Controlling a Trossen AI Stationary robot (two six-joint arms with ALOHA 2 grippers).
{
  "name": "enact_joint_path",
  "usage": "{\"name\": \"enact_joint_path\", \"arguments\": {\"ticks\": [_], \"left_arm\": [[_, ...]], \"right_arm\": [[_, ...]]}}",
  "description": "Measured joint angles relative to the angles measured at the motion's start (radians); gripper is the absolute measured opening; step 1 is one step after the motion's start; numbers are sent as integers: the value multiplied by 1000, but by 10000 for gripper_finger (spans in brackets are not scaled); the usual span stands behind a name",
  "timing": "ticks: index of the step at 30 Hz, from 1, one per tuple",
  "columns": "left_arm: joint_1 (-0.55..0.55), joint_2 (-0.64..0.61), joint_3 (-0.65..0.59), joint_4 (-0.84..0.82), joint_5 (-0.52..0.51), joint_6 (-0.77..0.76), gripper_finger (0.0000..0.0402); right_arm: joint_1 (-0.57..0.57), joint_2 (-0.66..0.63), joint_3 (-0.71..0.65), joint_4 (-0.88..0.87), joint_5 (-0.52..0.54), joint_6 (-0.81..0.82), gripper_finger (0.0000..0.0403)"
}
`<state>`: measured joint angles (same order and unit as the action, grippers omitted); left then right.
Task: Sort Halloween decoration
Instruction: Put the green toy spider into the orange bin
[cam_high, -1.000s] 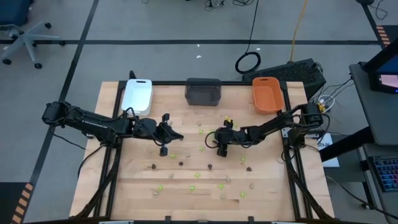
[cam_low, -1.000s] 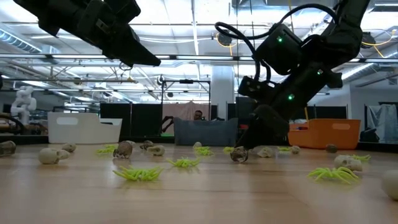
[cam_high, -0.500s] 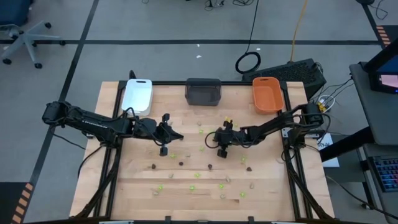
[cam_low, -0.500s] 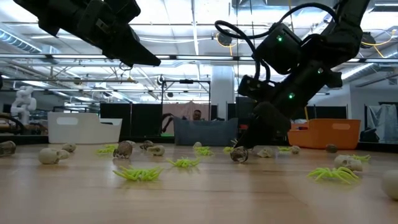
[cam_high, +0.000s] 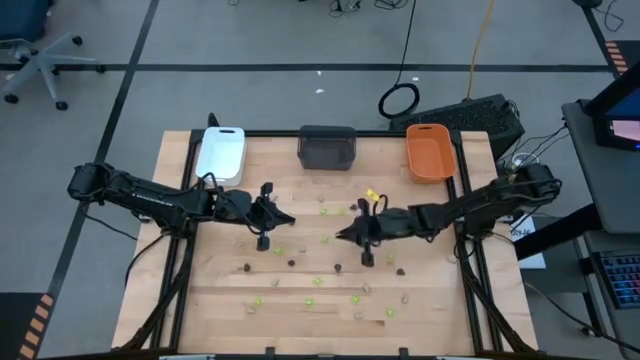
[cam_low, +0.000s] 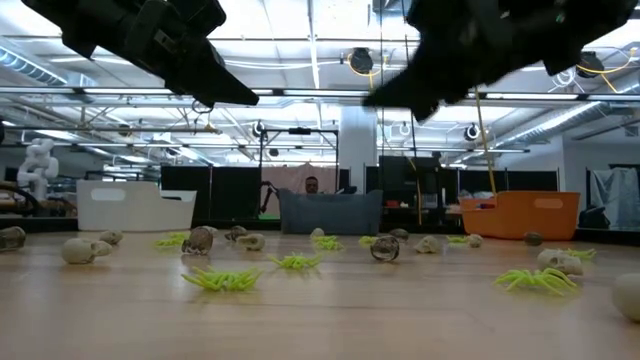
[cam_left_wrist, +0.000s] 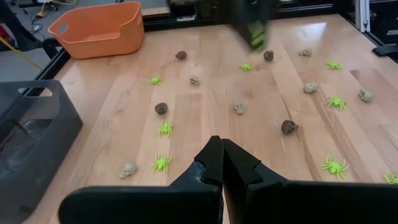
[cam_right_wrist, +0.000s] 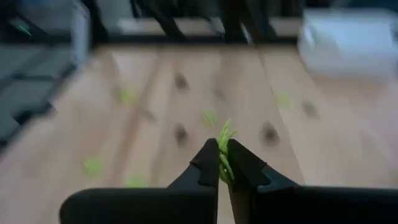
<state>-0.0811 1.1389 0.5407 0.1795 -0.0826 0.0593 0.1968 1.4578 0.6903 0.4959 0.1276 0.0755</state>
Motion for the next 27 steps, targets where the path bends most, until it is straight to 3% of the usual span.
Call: {"name": "enact_joint_path", "arguments": {"ticks": [5,10,17,27], "left_arm": [[0,0,0,22,1,-2,0],[-26,0,0,23,3,-47,0],[-63,0,0,29,4,-6,0],[-66,0,0,44,4,-1,0]], "right_arm": [[31,30,1,270,3,-87,0],[31,30,1,414,7,-82,0],[32,30,1,439,3,-78,0],[32,29,1,425,3,-247,0]]}}
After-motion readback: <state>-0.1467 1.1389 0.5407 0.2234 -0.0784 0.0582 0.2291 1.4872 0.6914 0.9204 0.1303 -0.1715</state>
